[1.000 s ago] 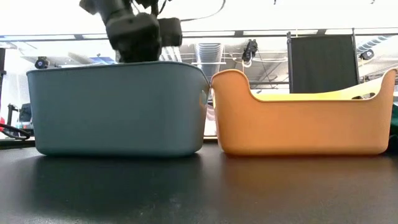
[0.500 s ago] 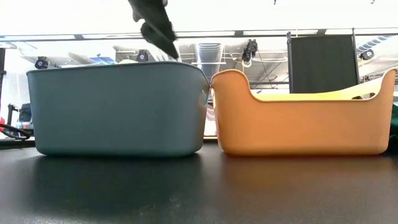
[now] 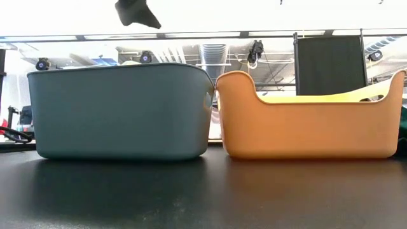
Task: Sort towels by color in basket
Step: Put the light blue towel into the blue bin
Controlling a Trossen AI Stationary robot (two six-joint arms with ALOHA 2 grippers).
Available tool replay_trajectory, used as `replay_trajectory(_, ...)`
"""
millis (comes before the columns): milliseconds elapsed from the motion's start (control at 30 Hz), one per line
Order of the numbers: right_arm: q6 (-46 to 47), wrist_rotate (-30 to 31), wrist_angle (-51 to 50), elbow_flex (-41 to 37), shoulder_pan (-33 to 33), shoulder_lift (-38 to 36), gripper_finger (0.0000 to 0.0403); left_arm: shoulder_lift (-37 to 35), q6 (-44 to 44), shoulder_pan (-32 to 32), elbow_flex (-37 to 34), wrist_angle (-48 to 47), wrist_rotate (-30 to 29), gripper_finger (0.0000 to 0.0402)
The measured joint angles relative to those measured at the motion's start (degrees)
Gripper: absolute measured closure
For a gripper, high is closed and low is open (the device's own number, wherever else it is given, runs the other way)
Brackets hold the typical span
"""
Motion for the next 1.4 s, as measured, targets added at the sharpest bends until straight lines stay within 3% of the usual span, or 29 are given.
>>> replay_trajectory(133, -1.7, 8.3, 2.0, 1.2, -3.1, -2.3, 0.0383, -5.8, -3.7, -0.5, -4.6, 0.2, -0.1, 0.0067)
replay_trajectory(267, -11.5, 16.7, 9.4, 2.1, -9.0, -2.7, 0.0384, -8.7, -5.0, -2.1, -4.3, -5.5, -0.1, 0.0073)
replay_trajectory(500, -37.6, 17.2, 28.6, 5.3, -21.8, 3.2, 0.0384, -9.4, -7.6, -8.2, -2.9, -12.5, 0.7, 0.0077)
replay_trajectory(633, -46.0, 17.0, 29.3, 10.4, -26.2, 8.6, 0.0367, -9.3, -11.8, -15.9, -3.5, -13.6, 1.3, 0.0077)
replay_trajectory(800, -56.3, 16.4, 29.8, 18.2, -27.0, 15.5, 0.0305, -8.5, -20.1, -24.1, -3.6, -11.7, -1.9, 0.0077)
replay_trajectory(967, -63.2, 16.3, 28.7, 25.2, -26.1, 21.4, 0.0237, -5.0, -25.9, -30.0, -3.6, -10.4, -7.2, 0.0077)
replay_trajectory(1167, -73.3, 19.2, 18.9, 33.9, -23.8, 21.6, 0.0185, 2.2, -27.4, -32.8, -3.6, -0.8, -7.7, 0.0077)
replay_trajectory(1267, -73.3, 24.7, 9.0, 36.9, -21.9, 21.1, 0.0173, 6.3, -33.2, -32.5, -3.5, 1.1, -7.9, 0.0077)
replay_trajectory(1400, -64.2, 31.4, -1.9, 39.1, -18.8, 18.4, 0.0165, 12.1, -40.8, -32.3, -0.9, 0.5, -10.2, 0.0077)
